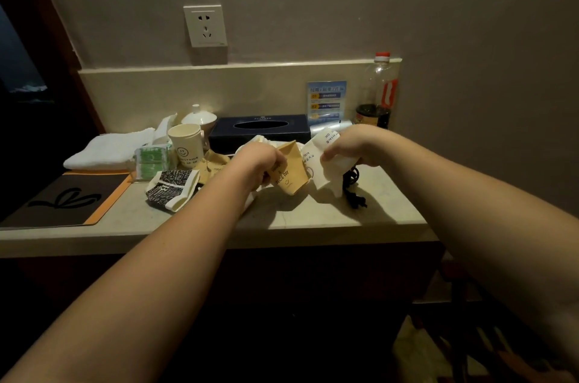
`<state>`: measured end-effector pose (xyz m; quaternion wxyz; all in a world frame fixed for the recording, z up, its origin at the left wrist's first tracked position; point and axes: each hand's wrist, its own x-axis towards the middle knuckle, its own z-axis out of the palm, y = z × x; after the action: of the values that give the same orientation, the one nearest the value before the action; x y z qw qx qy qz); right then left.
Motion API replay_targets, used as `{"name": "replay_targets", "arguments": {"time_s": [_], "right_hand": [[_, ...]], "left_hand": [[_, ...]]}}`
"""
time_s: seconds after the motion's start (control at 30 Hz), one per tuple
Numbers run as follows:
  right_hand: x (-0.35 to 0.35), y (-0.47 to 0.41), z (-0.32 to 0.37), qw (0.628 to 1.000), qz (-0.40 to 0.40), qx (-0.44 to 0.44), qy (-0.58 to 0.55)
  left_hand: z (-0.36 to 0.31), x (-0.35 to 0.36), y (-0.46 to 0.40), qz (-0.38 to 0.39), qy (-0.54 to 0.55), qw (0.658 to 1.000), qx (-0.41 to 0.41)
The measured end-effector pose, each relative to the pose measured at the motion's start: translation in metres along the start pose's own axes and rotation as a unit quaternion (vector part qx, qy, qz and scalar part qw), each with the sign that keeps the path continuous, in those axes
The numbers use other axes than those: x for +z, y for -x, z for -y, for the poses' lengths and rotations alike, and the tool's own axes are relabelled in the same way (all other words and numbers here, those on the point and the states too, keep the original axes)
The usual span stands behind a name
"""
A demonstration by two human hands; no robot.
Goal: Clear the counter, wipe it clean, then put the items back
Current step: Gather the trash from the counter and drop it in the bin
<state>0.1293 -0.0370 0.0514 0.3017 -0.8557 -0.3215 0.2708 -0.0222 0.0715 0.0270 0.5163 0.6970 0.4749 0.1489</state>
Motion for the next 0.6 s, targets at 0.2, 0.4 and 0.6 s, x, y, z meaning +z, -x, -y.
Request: {"name": "replay_targets", "arguments": {"time_s": [0.2, 0.4, 0.6], "right_hand": [[-0.048, 0.015, -0.015, 0.995, -0.058, -0.065, -0.053], [-0.084, 0.048, -0.05, 0.976, -0.112, -0.136, -0.13], [-0.098, 0.1, -0.126, 0.96, -0.137, -0.151, -0.19]], "left_hand": [[-0.018, -0.001, 0.017, -0.048, 0.068, 0.991, 0.108], [-0.031, 0.021, 0.049, -0.043, 0.138, 0.979, 0.147], [-0.026, 0.08, 0.106, 0.028, 0.21, 0.966, 0.149]]}}
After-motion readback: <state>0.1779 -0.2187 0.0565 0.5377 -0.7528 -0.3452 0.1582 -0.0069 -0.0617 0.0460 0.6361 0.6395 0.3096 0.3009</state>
